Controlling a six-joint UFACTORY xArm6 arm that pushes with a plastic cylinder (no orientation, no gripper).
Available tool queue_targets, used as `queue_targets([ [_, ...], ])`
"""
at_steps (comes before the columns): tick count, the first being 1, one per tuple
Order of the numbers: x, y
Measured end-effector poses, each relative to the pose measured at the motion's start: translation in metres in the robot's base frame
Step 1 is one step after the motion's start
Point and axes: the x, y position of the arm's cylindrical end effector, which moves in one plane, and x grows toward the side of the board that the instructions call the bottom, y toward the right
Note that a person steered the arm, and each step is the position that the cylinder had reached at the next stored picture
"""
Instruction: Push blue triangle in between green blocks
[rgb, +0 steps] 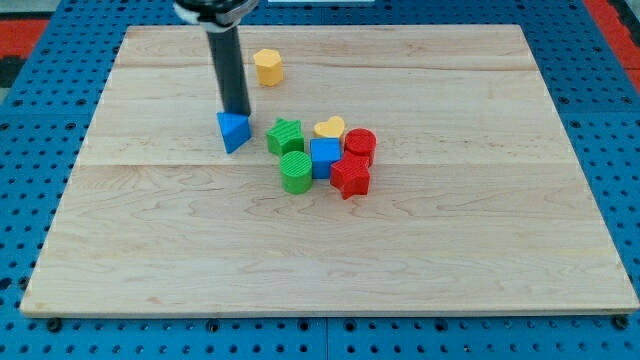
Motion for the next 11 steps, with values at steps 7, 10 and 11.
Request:
queue_targets([
  [7,0.067,0.004],
  [10,0.078,0.043],
  [11,0.078,0.069],
])
